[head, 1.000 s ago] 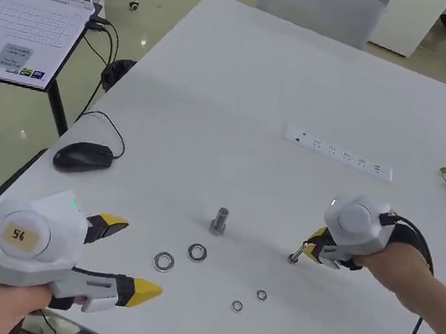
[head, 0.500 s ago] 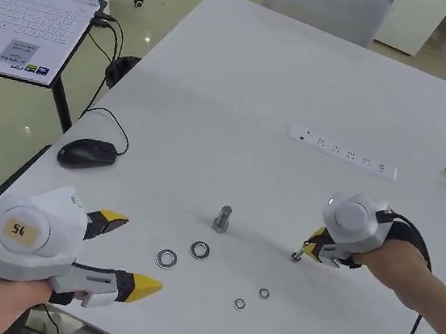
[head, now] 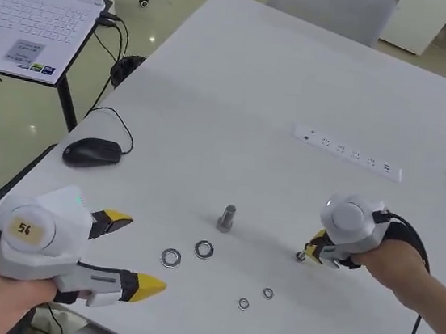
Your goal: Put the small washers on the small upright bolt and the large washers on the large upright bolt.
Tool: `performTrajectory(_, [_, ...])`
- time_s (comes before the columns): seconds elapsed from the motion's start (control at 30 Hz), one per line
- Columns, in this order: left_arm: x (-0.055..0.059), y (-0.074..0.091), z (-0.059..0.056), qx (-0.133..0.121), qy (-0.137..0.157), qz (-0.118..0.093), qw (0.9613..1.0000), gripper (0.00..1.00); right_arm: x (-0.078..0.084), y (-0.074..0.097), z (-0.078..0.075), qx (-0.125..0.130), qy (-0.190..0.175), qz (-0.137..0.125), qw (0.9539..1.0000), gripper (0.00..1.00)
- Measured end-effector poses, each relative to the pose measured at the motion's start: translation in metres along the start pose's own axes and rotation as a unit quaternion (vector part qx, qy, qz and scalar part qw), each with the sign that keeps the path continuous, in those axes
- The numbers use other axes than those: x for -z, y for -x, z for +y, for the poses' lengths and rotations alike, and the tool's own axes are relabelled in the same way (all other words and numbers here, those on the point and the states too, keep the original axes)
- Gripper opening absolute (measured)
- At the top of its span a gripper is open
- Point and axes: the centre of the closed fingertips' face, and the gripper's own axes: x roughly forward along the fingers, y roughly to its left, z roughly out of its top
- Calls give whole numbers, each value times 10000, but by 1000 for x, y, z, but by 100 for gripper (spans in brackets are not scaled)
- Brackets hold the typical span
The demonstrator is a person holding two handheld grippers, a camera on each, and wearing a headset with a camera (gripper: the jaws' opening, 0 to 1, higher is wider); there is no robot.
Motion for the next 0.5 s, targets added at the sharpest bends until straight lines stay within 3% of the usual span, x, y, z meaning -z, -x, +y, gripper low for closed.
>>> performTrajectory(0.5, [0,2,2,-51,8,29,10000,68,7,-24,5,-18,-128,154,9998,13])
